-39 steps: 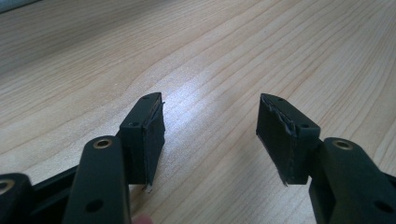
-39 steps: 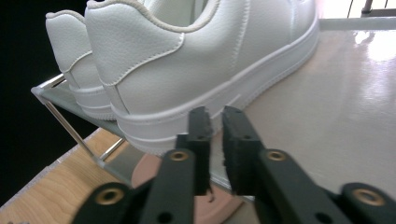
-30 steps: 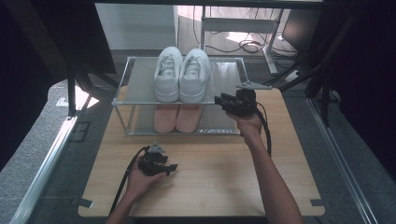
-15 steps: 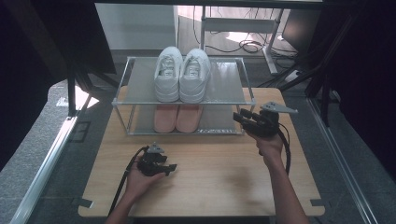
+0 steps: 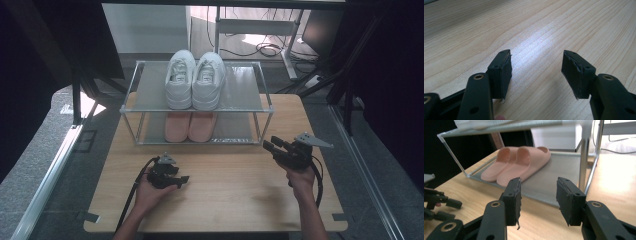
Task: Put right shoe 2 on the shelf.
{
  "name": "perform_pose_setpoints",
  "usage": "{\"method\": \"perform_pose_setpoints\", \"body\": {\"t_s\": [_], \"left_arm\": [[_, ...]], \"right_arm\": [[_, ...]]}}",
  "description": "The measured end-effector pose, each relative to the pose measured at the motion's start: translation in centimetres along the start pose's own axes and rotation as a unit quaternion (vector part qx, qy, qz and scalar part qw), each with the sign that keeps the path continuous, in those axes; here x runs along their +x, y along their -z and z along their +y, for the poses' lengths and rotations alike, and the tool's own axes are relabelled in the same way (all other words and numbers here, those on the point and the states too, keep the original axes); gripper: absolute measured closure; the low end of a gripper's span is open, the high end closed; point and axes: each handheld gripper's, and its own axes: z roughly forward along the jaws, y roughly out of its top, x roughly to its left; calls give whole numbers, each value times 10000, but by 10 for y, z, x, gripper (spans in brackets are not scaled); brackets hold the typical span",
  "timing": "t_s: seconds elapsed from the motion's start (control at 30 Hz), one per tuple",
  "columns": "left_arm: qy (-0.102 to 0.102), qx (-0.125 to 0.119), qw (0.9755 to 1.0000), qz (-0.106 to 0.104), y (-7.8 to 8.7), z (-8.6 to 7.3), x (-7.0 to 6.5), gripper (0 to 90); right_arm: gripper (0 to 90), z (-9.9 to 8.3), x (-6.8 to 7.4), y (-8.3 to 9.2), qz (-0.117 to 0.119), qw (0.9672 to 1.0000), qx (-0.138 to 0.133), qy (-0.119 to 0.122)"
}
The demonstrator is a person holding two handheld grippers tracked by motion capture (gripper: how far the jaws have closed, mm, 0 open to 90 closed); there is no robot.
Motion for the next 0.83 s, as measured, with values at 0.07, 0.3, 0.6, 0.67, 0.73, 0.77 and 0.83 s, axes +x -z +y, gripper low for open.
{"method": "perform_pose_setpoints", "body": {"t_s": [0.07,0.3,0.6,0.67,0.73,0.77,0.83], "left_arm": [[6,-7,10000,7,1,0,0,420],[-29,-32,10000,6,2,0,1,420],[-14,-45,10000,20,3,0,0,419],[-28,-47,10000,15,3,0,1,419],[-27,-38,10000,13,2,0,0,419],[-46,-38,10000,9,2,0,0,419],[-42,-32,10000,9,2,0,0,419]], "right_arm": [[535,-7,-2,2,-19,10000,36,-36],[520,-24,-7,3,-79,9997,238,-78],[515,-31,-7,-1,-95,9994,330,-77],[514,-31,-7,0,-100,9994,324,-80],[512,-31,-7,0,-102,9994,309,-77],[510,-31,-7,1,-104,9995,303,-79],[508,-31,-7,1,-94,9995,297,-73]]}}
